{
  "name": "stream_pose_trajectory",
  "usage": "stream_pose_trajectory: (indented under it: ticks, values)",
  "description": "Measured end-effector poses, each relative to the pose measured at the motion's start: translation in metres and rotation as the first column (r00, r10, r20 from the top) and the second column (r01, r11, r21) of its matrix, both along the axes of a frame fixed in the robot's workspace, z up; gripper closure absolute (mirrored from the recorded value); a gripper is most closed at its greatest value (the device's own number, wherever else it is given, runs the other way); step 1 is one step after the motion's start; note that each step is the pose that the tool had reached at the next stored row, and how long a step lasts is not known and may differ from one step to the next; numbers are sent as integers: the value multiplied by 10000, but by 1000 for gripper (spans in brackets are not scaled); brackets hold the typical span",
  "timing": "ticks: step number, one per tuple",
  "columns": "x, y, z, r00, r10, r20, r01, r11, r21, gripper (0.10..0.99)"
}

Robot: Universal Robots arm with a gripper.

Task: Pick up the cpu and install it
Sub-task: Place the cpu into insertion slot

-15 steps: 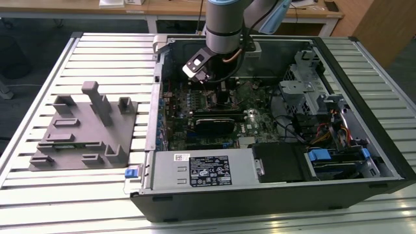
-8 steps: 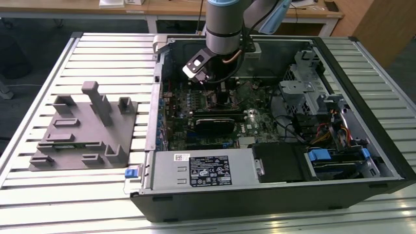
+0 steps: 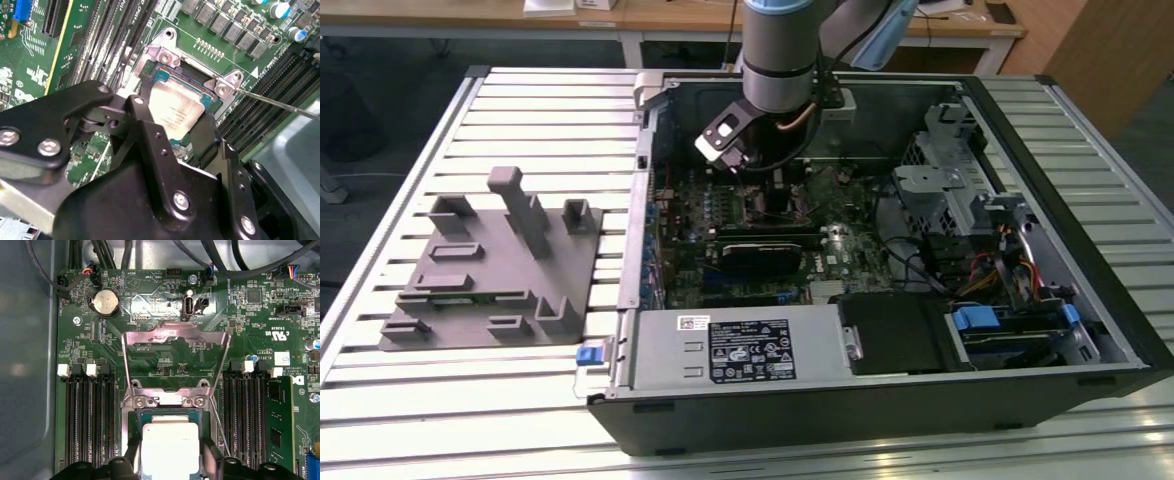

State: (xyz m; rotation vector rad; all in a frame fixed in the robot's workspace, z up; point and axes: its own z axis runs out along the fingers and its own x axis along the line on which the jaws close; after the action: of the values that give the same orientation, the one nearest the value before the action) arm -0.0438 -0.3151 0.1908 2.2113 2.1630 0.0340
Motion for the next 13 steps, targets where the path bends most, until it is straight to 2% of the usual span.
stream_pose_trajectory:
  ticks: [1, 6, 13]
  values:
    - [0, 1, -1, 10000, 1, -1, -1, 10000, 2, 475]
    - [-1, -1, 15, 10000, 0, -9, 0, 10000, -8, 475]
    - [-1, -1, 143, 10000, 0, -10, 0, 10000, -9, 490]
